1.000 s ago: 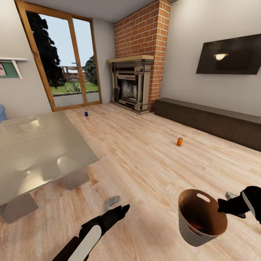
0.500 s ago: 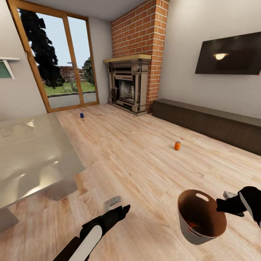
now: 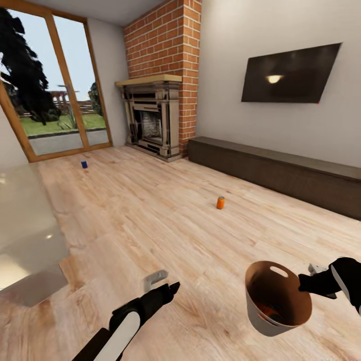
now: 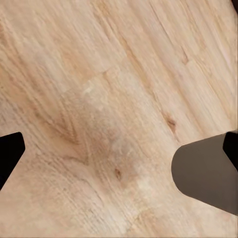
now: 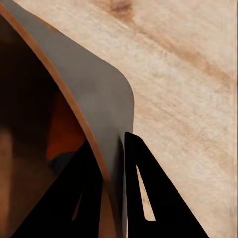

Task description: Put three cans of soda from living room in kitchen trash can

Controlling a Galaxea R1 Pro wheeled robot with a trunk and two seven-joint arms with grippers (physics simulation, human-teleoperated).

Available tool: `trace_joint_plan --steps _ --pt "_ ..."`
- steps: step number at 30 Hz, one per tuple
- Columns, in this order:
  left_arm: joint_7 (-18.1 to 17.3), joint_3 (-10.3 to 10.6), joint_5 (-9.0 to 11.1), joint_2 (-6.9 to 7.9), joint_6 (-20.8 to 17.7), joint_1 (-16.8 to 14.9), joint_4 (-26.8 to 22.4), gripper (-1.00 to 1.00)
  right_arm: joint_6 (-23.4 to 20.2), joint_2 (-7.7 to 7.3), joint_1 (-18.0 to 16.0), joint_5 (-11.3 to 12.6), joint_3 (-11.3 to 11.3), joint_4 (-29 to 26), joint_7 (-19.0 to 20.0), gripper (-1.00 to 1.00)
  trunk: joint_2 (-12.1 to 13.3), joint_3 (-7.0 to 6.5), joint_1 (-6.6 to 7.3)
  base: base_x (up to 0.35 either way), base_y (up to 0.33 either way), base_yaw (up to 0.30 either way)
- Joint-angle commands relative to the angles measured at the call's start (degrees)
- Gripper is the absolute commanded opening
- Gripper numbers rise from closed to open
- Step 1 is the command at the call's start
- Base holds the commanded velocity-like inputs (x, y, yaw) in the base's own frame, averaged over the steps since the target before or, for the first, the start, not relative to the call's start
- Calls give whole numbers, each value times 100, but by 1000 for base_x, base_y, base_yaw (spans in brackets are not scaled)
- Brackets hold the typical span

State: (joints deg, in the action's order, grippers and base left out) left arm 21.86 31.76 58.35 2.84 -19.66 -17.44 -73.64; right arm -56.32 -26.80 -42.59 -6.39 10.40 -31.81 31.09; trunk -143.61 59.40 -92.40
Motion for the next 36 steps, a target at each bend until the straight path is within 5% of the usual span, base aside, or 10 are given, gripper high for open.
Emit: trace_joint_plan --steps 1,6,10,13,20,23,29,30,31,36 --pt "106 -8 0 28 -1 63 -139 100 -17 0 -3 76 6 0 20 -100 0 -1 0 209 -283 -288" --pt "782 -125 68 322 5 236 -642 100 4 0 9 83 -1 -5 22 -100 0 -1 0 209 -283 -287" --pt "1631 -218 81 299 -15 245 -660 100 28 0 18 80 -5 -15 24 -100 0 -1 0 220 -281 -220" --pt "2314 -295 115 272 -438 -6 -753 100 35 0 22 77 -9 -17 23 -100 0 -1 0 239 -268 -85" --pt "3234 -718 99 -627 -2770 -1604 -137 100 304 39 29 76 -60 -68 25 -100 0 -1 0 255 -253 -16" --pt "3349 -754 114 -723 -3000 -1628 613 100 626 77 31 76 -92 -120 28 -100 0 -1 0 292 -207 -2" --pt "2952 -861 95 -723 -2776 -1724 1112 100 742 95 33 74 -117 -180 32 -100 0 -1 0 315 -162 0" --pt "2775 -933 80 -752 -2874 -2212 1218 100 626 106 -20 75 -114 -292 19 -100 0 -1 0 326 -141 0" --pt "2744 -945 77 -780 -3011 -2328 1248 100 447 159 -46 74 -112 -363 10 -100 0 -1 0 326 -140 0" --pt "2672 -971 70 -844 -3384 -2529 1840 100 -286 490 -88 -73 -110 -715 -1 -100 0 -1 0 329 -123 0"
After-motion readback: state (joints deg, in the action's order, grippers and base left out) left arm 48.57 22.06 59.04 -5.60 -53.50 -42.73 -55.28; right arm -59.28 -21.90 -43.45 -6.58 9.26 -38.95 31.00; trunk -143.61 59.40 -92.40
